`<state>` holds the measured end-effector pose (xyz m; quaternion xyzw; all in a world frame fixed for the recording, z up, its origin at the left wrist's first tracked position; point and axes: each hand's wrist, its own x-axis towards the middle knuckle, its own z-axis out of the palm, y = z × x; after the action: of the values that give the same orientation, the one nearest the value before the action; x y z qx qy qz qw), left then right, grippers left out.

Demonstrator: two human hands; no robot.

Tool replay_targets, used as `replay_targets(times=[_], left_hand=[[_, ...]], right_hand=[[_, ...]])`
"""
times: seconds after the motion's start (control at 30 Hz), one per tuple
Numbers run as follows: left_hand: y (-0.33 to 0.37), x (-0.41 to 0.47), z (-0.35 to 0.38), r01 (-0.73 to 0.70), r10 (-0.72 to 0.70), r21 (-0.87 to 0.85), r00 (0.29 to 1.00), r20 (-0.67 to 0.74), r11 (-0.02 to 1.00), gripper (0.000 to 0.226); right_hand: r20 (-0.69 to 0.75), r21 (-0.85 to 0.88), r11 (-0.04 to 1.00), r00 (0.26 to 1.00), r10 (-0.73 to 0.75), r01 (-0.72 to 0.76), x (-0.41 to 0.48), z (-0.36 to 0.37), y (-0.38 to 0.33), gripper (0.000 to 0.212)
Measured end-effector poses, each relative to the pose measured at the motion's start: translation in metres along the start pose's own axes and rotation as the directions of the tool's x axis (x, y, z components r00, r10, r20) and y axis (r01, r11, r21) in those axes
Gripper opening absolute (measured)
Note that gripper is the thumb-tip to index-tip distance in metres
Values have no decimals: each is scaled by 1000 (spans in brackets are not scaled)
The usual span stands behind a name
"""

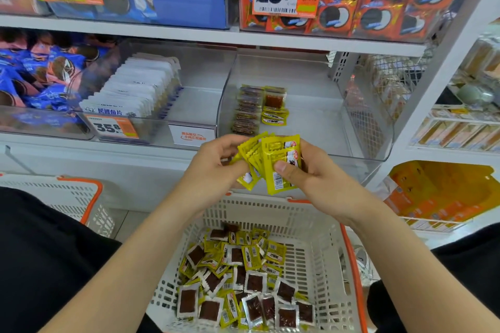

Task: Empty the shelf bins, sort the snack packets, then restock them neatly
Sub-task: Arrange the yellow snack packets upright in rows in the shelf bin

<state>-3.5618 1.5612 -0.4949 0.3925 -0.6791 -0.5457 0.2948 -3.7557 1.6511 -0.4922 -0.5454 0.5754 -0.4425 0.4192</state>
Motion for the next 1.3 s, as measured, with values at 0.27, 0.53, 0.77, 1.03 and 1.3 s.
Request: replay_targets(times=[0.27, 0.53, 0.77, 1.03, 1.3], left_hand=[[4, 2, 8, 108, -149, -394, 986, -74, 913, 26], [12, -9, 28, 86, -113, -518, 993, -20, 851, 79], [11, -9, 31, 59, -78, -401, 996, -32, 914, 68], [13, -2, 23, 61, -52, -271, 998, 39, 961, 43], [21, -4, 32, 112, -62, -226, 974, 216, 968, 31]], right_hand=[[-133, 359, 929, 980, 147, -91, 4, 17, 2, 31], [-114, 133, 991, 993, 13, 2, -5, 50, -5, 49], [-29, 59, 998, 999, -31, 33, -12, 56, -13, 83], [-47, -806, 562, 927, -373, 185, -19, 34, -35, 139], [-42, -752, 637, 953, -300, 168, -3, 17, -20, 110]])
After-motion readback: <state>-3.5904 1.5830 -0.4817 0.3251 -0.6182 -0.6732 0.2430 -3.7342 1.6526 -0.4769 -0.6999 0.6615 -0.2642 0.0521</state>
